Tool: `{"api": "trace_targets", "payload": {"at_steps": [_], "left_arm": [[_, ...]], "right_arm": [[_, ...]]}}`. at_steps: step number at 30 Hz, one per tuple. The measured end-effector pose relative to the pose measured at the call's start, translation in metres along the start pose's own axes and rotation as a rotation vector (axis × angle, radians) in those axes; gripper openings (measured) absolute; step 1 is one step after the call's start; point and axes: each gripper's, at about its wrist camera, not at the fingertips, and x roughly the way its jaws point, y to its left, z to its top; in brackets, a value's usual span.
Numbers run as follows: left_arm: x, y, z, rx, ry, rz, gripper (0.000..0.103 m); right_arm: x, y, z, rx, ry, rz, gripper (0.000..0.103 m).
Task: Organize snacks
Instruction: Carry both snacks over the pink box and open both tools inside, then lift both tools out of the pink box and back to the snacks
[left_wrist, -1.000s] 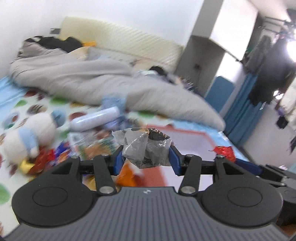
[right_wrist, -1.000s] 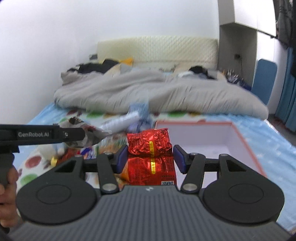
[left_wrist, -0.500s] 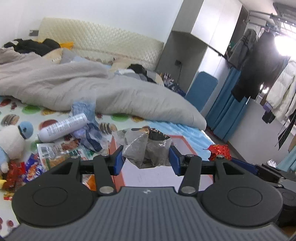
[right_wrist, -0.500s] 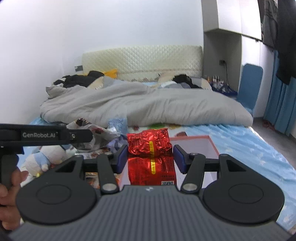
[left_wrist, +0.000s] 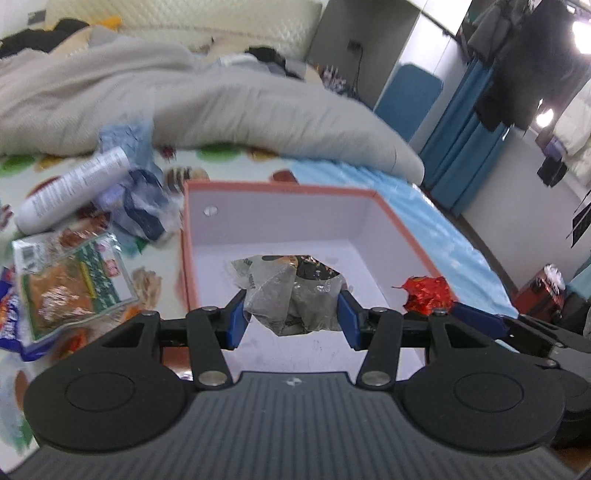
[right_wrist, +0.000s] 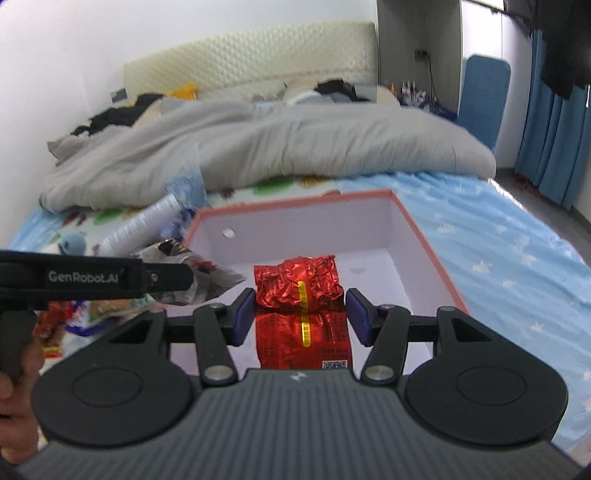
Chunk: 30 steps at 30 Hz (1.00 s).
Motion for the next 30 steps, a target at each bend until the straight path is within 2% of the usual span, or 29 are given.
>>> {"api": "trace_targets", "payload": {"at_steps": [9,16,19,21,30], "left_arm": [[0.063,-0.006,0.004,0.038,0.099,0.009,0.057],[0.082,-0.004,0.006,0.017,0.131,0.014,0.058],[0.079,-0.004,0.007,0.013,0.121,0.004,0.061],[0.074,-0.005,0.01,0.015,0.102,-0.001,0.067],[0.024,-0.016,0.018,0.042,0.018,0.007,0.067]], "right_arm": [[0.051,-0.024,-0.011,0.035,0.095,-0.011,0.056],[0.069,-0.029,-0.015,0.036,0.129,-0.03,0.057],[0.069,-0.033,-0.015,0.061,0.136,-0.045,0.056],[0.067,-0.037,-0.014,0.082,0.135,-0.047,0.062],[0.026,-0.029,-0.004,0.077,0.068,-0.042,0.063]]}}
